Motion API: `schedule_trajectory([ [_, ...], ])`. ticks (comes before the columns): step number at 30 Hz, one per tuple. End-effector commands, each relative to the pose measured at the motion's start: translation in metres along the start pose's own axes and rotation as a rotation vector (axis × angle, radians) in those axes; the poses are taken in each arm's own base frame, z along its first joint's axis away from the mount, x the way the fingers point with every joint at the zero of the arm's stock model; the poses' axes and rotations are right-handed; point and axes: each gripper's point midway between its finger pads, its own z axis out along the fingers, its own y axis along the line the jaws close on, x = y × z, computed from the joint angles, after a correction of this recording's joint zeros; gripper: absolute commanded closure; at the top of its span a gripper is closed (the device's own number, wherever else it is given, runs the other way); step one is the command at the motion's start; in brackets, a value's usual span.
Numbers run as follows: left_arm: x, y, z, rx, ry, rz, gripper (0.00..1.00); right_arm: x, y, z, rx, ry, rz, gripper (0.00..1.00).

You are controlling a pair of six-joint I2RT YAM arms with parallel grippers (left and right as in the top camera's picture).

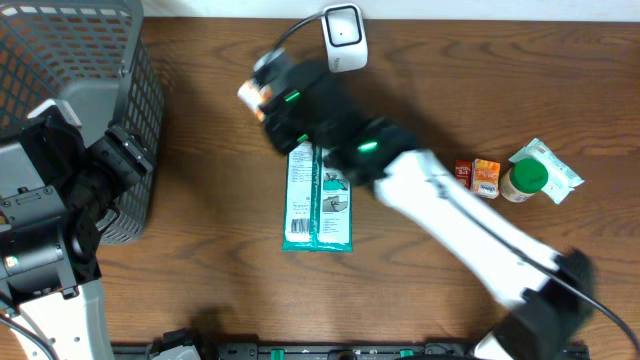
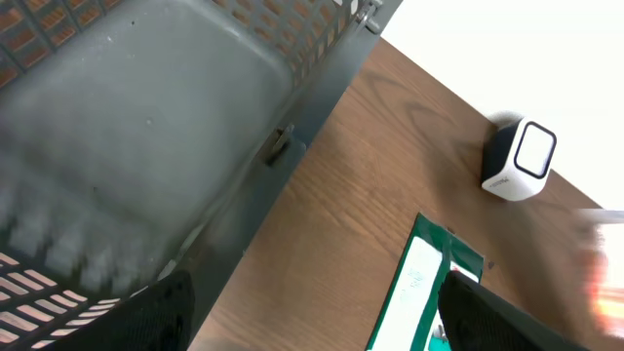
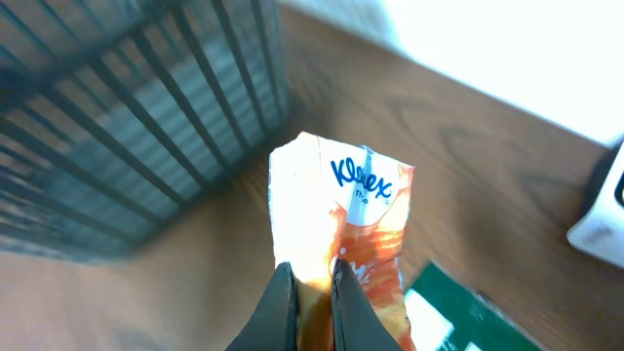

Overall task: Scan the item barcode
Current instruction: 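Grasp the orange Kleenex packet with the right gripper and lift it, then hold the orange Kleenex packet under the white scanner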

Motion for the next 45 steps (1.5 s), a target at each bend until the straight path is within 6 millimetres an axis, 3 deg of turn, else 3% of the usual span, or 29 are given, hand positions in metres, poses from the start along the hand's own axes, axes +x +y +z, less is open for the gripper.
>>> schedule_trajectory([
  [1,-0.006,0.000,-0.005,-0.005,-0.020,0.021,0.20,-0.012,0.001,-0.025,-0.238,0.006,0.177,0.99],
  [6,-0.006,0.000,-0.005,-0.005,-0.020,0.021,0.20,-0.037,-0.058,-0.043,-0.296,-0.081,0.298,0.99],
  [10,-0.006,0.000,-0.005,-0.005,-0.020,0.021,0.20,-0.054,-0.097,-0.042,-0.362,-0.165,0.360,0.99],
  [18,-0.006,0.000,-0.005,-0.005,-0.020,0.021,0.20,-0.069,-0.171,-0.004,-0.407,-0.358,0.485,0.99],
  [24,-0.006,0.000,-0.005,-0.005,-0.020,0.021,0.20,-0.044,-0.223,0.042,-0.368,-0.461,0.593,0.99],
  [31,-0.005,0.000,-0.005,-0.005,-0.019,0.021,0.20,0.015,-0.277,0.091,-0.206,-0.456,0.731,0.99],
  [36,-0.006,0.000,-0.005,-0.005,-0.020,0.021,0.20,0.034,-0.300,0.105,-0.127,-0.492,0.756,0.99],
  [45,-0.005,0.000,-0.005,-0.005,-0.019,0.021,0.20,0.032,-0.308,0.107,-0.067,-0.554,0.745,0.99],
])
